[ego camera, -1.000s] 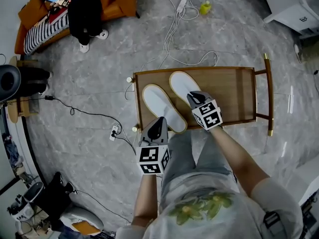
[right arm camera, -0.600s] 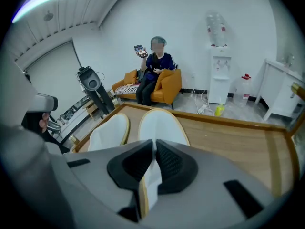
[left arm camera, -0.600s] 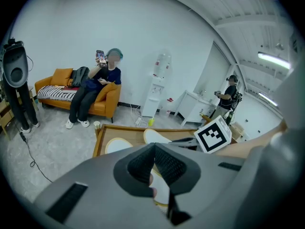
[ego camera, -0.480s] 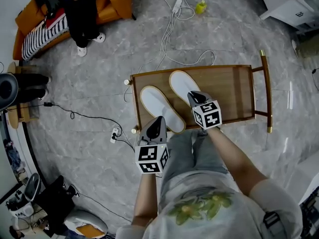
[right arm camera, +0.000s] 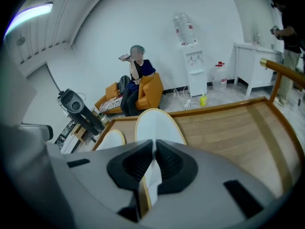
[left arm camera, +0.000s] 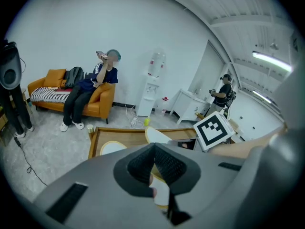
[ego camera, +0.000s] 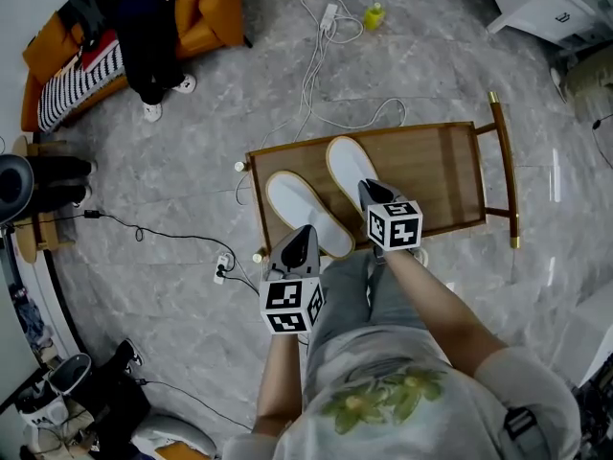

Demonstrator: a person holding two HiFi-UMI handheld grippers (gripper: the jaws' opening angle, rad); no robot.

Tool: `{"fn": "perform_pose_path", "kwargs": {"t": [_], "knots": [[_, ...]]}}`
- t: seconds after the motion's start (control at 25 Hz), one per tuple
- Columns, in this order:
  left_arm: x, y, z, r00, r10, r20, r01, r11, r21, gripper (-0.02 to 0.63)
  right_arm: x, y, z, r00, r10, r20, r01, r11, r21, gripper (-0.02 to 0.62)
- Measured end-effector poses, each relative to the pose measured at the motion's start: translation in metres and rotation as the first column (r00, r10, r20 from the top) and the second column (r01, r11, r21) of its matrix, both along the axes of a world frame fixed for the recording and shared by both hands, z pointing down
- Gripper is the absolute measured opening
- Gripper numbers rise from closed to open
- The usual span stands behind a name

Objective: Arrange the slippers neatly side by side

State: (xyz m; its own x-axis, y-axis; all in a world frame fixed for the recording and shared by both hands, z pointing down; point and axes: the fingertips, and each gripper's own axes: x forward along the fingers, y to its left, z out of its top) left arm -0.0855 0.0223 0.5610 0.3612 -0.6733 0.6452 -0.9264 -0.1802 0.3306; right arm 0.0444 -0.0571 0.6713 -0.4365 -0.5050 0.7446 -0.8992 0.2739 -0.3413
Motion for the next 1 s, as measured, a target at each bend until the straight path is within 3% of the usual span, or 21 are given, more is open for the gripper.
{"fn": "perform_pose_path", "kwargs": {"t": [0.2,0.36,0.72,0.88,1.0], "knots": [[-0.004,0.001,-0.001,1.0,0.001,0.003,-0.001,1.0,0.004,0.015,0.006,0.003,0.006,0.99,0.138,0.038,-0.136,0.989,-0.065,0.029],[-0.012,0.001,-0.001,1.0,-0.01,0.006,0.01,1.0,0.002,0.015,0.005,0.002,0.011,0.979,0.196,0.061,-0.189,0.976,-0.104,0.029],[-0.022,0.001,0.001,1.0,-0.028,0.008,0.028,1.0,-0.003,0.015,-0.005,-0.001,0.021,0.975,0.214,0.054,-0.205,0.969,-0.135,0.029],[-0.022,0.002,0.001,1.0,-0.028,0.007,0.028,1.0,-0.006,0.015,-0.008,-0.001,0.022,0.984,0.171,0.044,-0.165,0.979,-0.117,0.031],[-0.023,0.004,0.003,0.999,-0.031,0.008,0.031,0.999,-0.007,0.015,-0.01,-0.002,0.016,0.991,0.123,0.044,-0.119,0.989,-0.085,0.067]]}}
